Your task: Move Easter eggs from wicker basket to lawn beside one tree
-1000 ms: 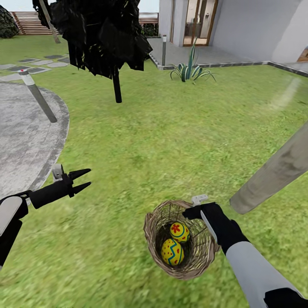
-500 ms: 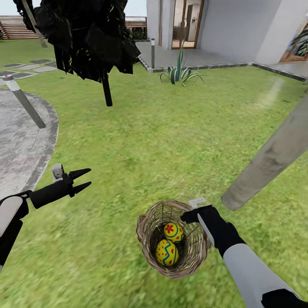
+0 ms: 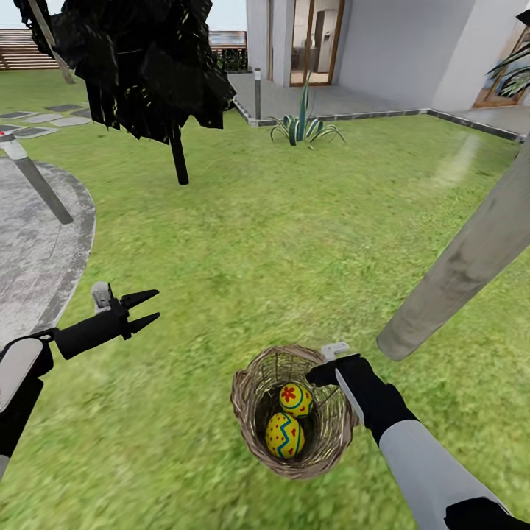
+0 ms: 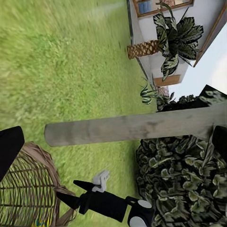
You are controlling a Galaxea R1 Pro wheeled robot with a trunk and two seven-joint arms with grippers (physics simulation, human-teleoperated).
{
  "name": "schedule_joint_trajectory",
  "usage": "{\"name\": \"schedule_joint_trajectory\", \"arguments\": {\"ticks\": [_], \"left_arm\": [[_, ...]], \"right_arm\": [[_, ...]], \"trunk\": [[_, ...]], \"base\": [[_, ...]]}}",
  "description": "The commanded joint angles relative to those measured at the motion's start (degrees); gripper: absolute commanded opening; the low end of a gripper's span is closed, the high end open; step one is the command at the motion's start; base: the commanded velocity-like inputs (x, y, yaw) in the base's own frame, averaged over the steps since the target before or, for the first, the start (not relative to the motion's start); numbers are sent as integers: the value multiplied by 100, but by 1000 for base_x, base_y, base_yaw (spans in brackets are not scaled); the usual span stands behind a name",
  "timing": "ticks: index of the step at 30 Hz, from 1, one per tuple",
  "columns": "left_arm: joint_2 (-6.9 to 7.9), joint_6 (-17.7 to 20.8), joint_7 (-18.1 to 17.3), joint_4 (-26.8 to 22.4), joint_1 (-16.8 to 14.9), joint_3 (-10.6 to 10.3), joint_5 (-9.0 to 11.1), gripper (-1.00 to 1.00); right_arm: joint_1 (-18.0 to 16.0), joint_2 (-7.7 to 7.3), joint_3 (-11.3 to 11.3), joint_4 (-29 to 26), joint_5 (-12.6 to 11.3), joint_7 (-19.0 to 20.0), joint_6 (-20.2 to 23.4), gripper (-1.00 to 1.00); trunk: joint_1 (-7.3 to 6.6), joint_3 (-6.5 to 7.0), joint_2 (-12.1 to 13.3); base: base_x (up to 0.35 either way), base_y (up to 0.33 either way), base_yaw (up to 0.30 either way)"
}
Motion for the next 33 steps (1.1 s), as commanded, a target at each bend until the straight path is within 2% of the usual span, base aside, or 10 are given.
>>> {"name": "schedule_joint_trajectory", "arguments": {"ticks": [1,11,13,16,19,27,33], "left_arm": [[-11,20,-50,3,-4,6,-46,100],[-29,20,-44,3,-3,6,-55,100],[-29,20,-44,3,-1,6,-55,100],[-29,20,-44,3,-3,6,-53,100],[-29,20,-43,3,-3,6,-55,100],[-32,20,-43,3,-3,4,-48,100],[-101,20,-51,3,4,-2,-46,100]], "right_arm": [[-2,0,2,-7,44,35,27,100],[-2,0,2,-8,44,55,28,100],[-2,0,2,-13,44,182,28,100],[-2,-6,2,-14,47,627,28,100],[-2,-8,2,-15,52,799,28,100],[-2,-9,4,45,45,847,23,100],[-2,-17,2,96,52,844,18,100]], "trunk": [[-1,-4,-2],[-1,-4,-2],[-1,-4,-2],[-1,-4,-2],[-1,-4,-2],[-1,-4,-2],[-1,-4,-2]], "base": [[0,0,0],[0,0,0],[0,0,0],[0,0,0],[0,0,0],[0,0,0],[0,0,0]]}}
